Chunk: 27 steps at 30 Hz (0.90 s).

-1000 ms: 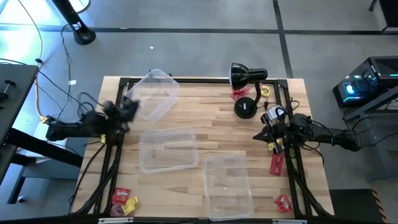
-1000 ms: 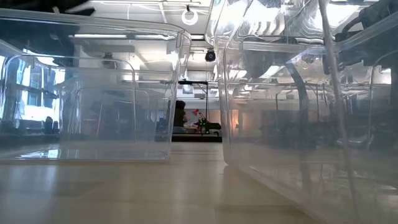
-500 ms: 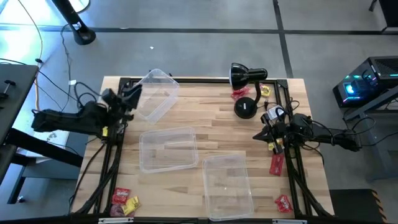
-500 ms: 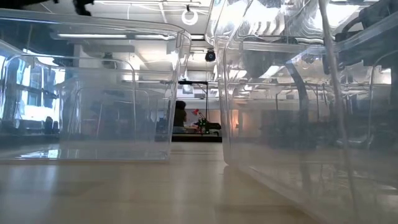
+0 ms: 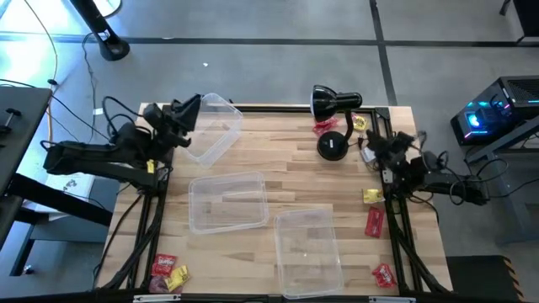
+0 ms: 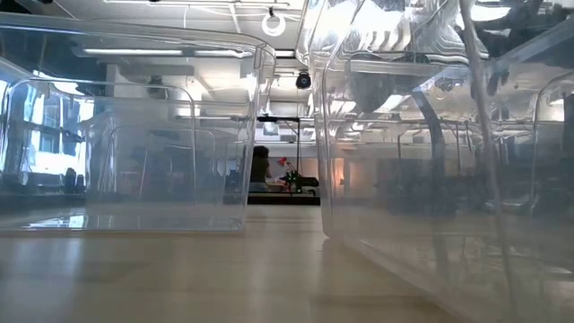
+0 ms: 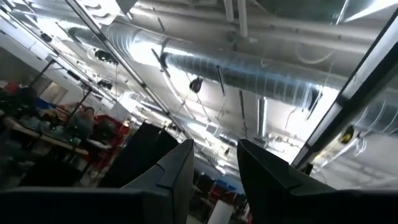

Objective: Sort candy
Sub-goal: Move the middle transparent bin to the top left of the table

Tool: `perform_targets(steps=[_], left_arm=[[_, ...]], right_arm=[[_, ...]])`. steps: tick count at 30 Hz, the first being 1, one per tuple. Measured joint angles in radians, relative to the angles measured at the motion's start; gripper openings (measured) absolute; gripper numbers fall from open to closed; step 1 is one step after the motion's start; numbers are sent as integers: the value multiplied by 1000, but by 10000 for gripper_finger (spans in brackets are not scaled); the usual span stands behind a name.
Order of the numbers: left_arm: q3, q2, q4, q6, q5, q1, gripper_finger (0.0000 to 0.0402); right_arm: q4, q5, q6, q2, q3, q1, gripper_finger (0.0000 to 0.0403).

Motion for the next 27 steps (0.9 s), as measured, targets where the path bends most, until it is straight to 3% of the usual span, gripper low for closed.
perform_targets(steps=[4, 9, 15, 19, 23, 27], left_arm=[[3, -47, -35, -22, 21, 0, 115], [3, -83, -205, -145, 149, 0, 115], [2, -31, -413, -311, 374, 0, 115], [32, 0, -523, -362, 500, -1, 110], [163, 49, -974, -295, 541, -42, 69], [306, 154, -1451, -210, 437, -110, 9]], right_arm=[[7, -2, 63, 7, 0, 1, 0], [109, -10, 100, 125, 23, 3, 0], [140, -50, -40, 417, 253, 3, 0], [104, -221, -146, 634, 469, 3, 0], [-84, -395, -293, 791, 682, 3, 0], [-344, -414, -437, 899, 881, -3, 0]])
